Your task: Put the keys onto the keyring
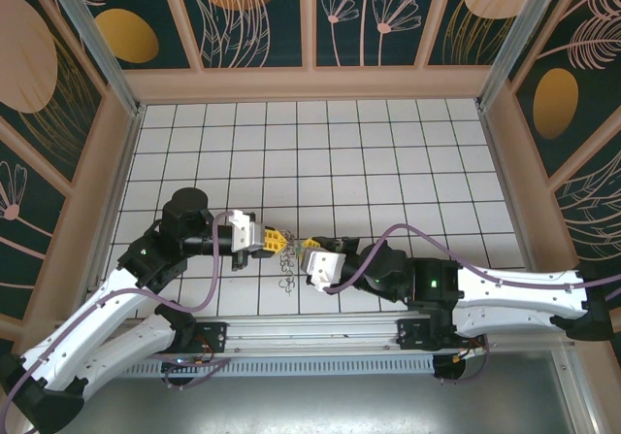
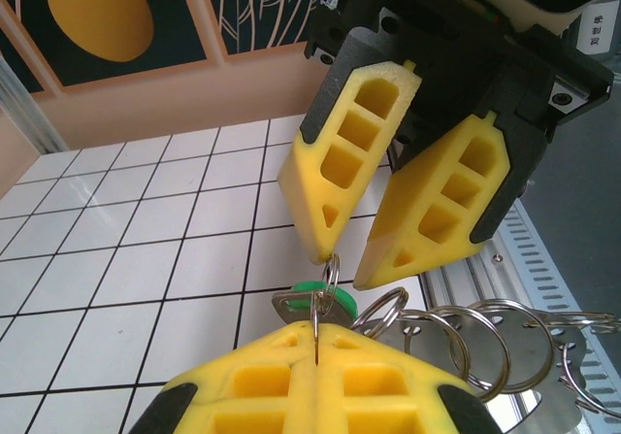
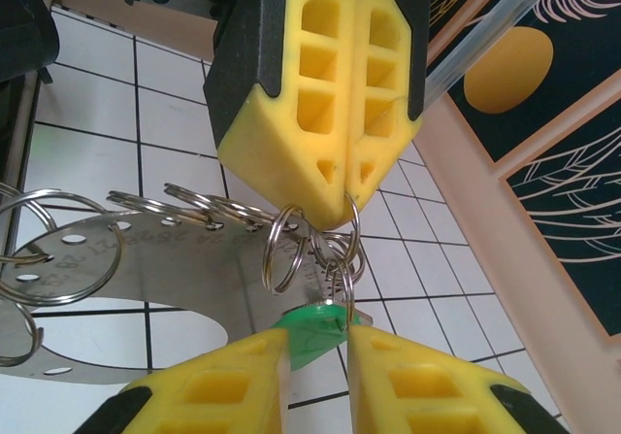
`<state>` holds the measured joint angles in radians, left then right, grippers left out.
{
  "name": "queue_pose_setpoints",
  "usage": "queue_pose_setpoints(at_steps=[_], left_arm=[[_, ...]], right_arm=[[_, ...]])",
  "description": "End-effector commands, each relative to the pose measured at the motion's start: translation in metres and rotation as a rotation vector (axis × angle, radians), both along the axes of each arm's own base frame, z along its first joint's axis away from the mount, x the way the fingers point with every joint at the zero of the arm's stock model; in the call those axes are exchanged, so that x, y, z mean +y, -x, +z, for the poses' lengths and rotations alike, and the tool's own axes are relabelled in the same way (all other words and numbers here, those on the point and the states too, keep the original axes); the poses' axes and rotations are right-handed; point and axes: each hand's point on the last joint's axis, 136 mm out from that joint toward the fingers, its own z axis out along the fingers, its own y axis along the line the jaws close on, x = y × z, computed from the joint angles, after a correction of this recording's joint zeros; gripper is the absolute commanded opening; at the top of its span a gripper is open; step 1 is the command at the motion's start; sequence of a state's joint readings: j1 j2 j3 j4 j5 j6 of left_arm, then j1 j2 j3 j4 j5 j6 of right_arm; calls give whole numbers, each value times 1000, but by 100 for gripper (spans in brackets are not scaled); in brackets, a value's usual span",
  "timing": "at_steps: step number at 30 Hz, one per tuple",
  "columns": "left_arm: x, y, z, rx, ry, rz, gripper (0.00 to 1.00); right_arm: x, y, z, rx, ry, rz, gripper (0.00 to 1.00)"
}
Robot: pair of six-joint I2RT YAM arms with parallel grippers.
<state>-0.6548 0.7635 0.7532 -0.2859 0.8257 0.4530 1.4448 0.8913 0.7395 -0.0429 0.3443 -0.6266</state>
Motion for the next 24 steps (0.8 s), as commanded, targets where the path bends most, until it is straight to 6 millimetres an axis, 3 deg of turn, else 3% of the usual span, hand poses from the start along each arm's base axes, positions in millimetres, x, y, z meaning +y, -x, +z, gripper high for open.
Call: queue_pose_setpoints(at_steps=[1,13,20,24], left_arm=[[-1,0,16,-39,52,-9,0],[-2,0,14,-36,50,-11,0],[-2,-1,14,-34,51,-7,0],[-3,0,19,-24,76,-12,0]], right_arm=[[2,-3,33,-31,-84,-20,22],[10,-11,34,-45,-86,-19,21],[12,-13,30,-50,-72,-16,5],[11,-15,26,-58,-59,-21,1]])
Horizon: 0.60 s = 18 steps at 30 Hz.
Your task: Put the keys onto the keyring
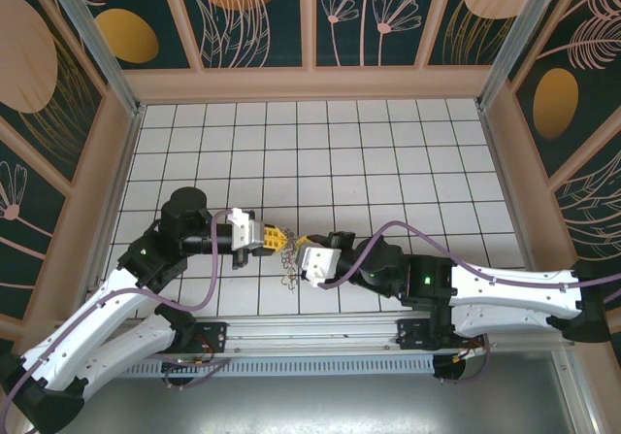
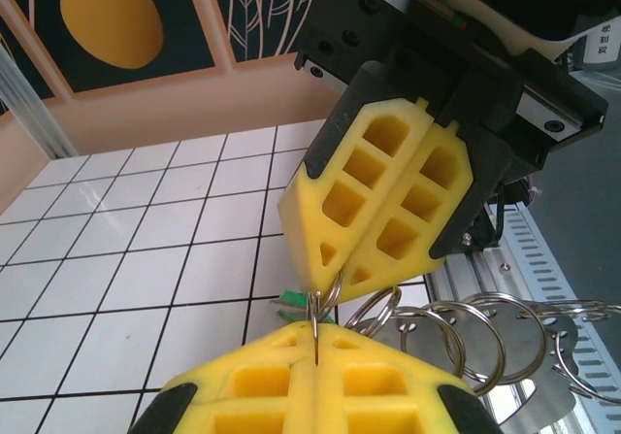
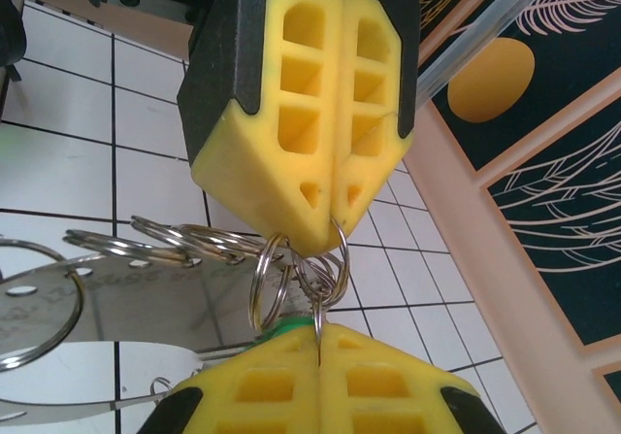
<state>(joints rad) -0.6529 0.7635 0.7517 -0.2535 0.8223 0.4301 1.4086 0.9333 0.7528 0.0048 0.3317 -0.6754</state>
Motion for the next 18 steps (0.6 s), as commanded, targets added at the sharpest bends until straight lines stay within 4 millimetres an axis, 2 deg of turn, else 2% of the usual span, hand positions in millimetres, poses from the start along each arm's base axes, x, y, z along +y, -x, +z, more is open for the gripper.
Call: queue_pose_setpoints(at_steps=[1,11,18], left_arm=[[-2,4,16,-19,63,-28,0],[-5,18,37,13,184,-104,0],[-3,20,53,43,295,-100,0]], right_arm=[[3,-4,21,-20,-61,-10,0],[3,-9,24,-76,-75,-16,0],[4,-9,29,-112,-96,-14,0]])
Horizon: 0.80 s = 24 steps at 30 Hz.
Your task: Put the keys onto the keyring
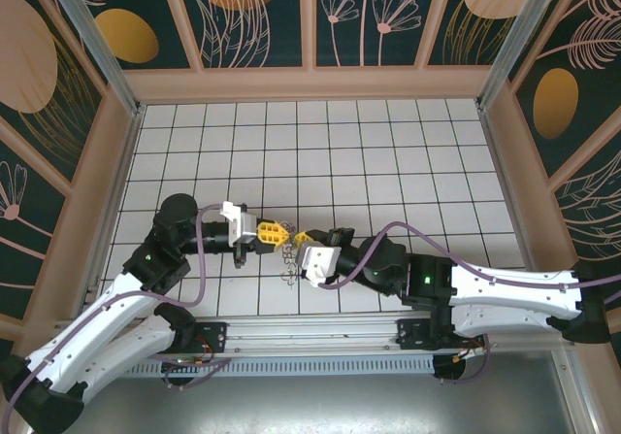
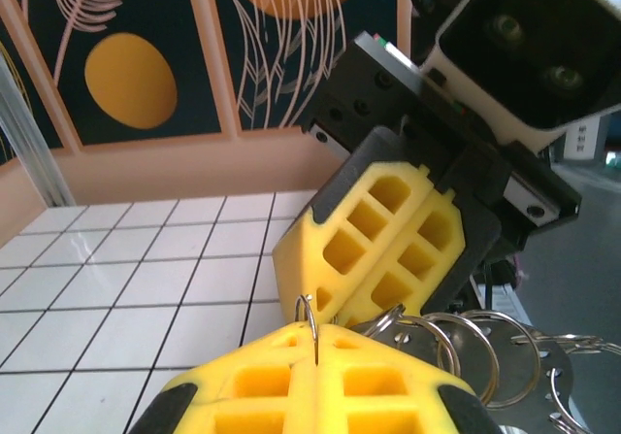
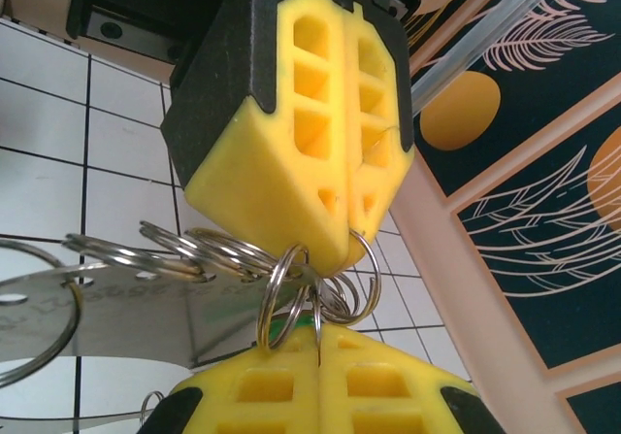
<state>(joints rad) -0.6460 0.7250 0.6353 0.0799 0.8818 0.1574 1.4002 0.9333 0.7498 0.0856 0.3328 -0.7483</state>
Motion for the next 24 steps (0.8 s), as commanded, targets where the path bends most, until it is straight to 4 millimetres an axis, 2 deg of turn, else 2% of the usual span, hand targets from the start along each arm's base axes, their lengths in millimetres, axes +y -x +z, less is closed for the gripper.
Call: queue_pose_setpoints(at_steps=[1,7,10,16,20,24], left_arm=[[2,17,32,-35,127,-77,0],[2,10,33,-21,138,-31,0],[4,7,33,-31,128,-3,0],[5,-3,19,-58,43,60,0],[4,-3,11,-89,-2,52,0],[3,-2,8,-112,-43,27,0]], right_arm=[[1,-5,12,-39,-59,-16,0],[0,-1,20,-49,-96,-7,4],[-6,0,26,-33,-131,-21,11],[-26,2,36,21,-181,-48,25],[-34,-3,40,15,-179,-85,25],[-26,-5,47,29,-165,-39,23]])
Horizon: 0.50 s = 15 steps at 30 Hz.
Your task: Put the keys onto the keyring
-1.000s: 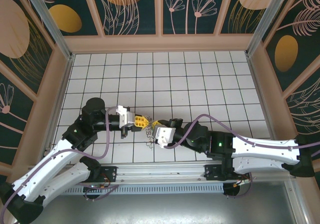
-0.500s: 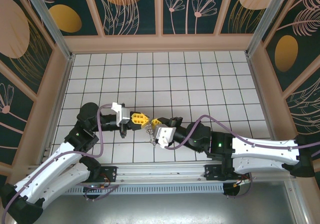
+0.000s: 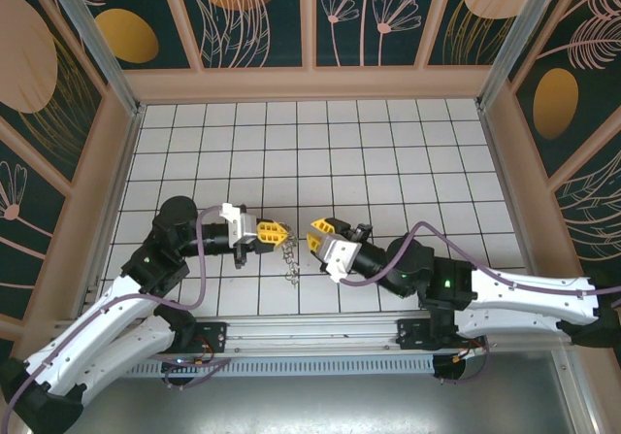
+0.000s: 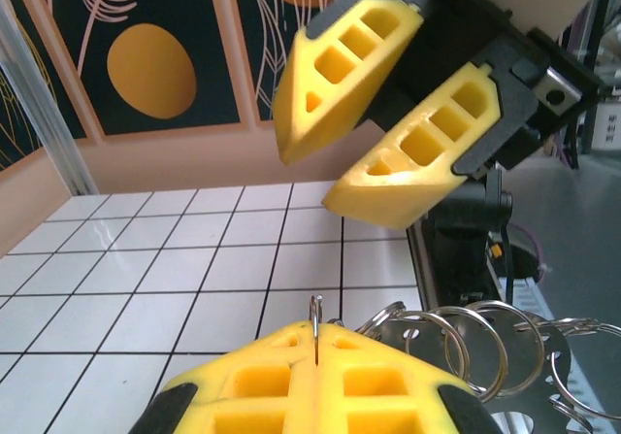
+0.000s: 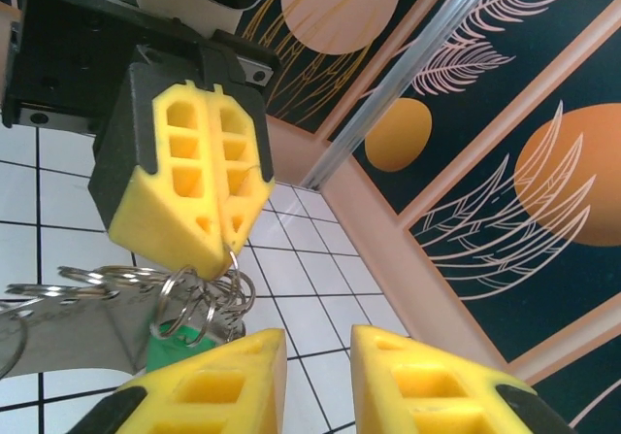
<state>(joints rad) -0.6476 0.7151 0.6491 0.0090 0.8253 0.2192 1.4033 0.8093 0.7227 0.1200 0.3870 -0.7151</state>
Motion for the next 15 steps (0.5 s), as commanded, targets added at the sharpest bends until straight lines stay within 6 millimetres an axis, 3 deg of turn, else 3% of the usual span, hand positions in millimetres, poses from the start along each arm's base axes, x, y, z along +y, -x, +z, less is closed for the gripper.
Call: queue_pose_setpoints(at_steps=[1,15], left_arm=[[-1,4,14,-87,-17,-32,0],[-4,5,16,-108,-56,-69,0]], right_arm=[[6,-2,11,44,-8,44,23],[19,1,-5,174,28,185,24]])
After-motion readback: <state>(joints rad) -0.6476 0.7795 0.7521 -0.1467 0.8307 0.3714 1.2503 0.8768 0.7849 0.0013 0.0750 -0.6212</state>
